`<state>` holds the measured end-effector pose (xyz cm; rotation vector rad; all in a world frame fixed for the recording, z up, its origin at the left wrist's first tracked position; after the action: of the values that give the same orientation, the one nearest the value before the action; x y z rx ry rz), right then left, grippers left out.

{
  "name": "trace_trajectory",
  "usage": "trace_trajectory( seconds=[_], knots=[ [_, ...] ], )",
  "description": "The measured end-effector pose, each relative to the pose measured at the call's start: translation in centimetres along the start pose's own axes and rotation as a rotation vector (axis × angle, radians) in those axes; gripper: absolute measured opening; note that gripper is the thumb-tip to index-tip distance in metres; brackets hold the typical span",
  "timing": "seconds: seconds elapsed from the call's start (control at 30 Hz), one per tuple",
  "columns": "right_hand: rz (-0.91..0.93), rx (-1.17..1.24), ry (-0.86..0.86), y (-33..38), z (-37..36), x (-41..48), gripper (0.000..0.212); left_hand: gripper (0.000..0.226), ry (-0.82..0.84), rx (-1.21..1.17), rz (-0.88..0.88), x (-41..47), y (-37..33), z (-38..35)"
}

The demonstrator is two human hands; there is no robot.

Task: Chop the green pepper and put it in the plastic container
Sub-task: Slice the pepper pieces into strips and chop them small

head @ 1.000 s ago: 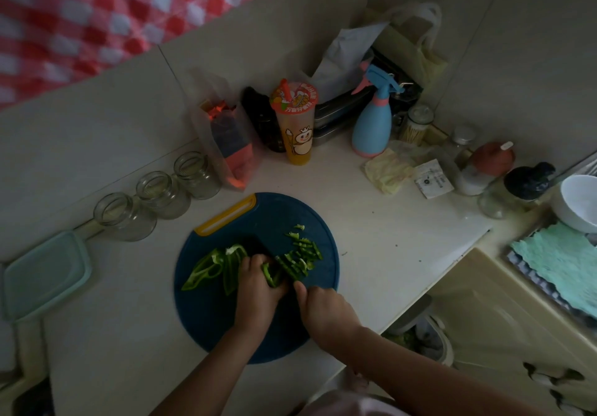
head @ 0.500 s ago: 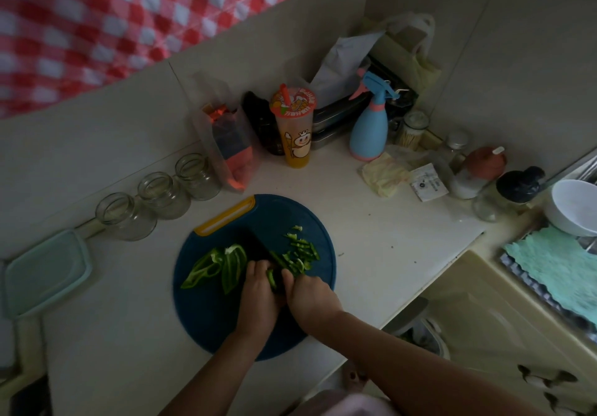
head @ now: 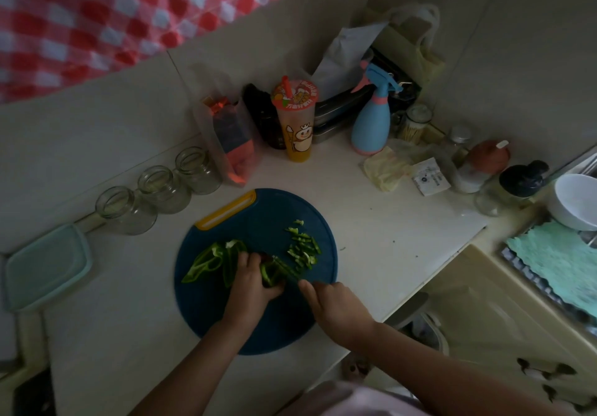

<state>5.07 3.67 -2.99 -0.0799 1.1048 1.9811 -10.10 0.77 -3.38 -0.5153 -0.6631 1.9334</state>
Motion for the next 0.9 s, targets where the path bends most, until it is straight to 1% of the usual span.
trace_trajectory(
  seconds=[0.1, 0.37, 0.57, 0.73, 0.9],
  knots=[
    [0.017, -0.038, -0.02, 0.3, -0.4, -0.2, 0.044, 0.053, -0.017, -0.024, 0.029, -0.1, 0.0, 0.0],
    [-0.007, -0.008, -0.006, 0.2, -1.2, -0.4, 0.043, 0.054, -0.06, -0.081, 0.091, -0.5, 0.0, 0.2],
    [-0.039, 0.031, 0.024, 0.2, -1.3, -0.1, 0.05, 0.05, -0.057, -0.072, 0.12, -0.6, -0.1, 0.2],
    [-0.043, -0.052, 0.0, 0.5, -0.8, 0.0, 0.053, 0.051, -0.045, -0.061, 0.148, -0.6, -0.1, 0.3],
    [-0.078, -0.062, 0.03, 0.4, -0.9, 0.3, 0.054, 0.052, -0.055, -0.062, 0.16, -0.7, -0.1, 0.3]
  ],
)
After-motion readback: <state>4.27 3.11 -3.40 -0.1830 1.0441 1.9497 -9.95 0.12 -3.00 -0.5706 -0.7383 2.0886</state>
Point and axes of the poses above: each hand's wrist, its own x-axis towards the middle knuckle, its own z-axis out of the back of the hand, y = z × x, the point moved 8 cm from there along x, towards the middle knuckle, and after that the axes turned 3 degrees about y, right-handed, at the moved point
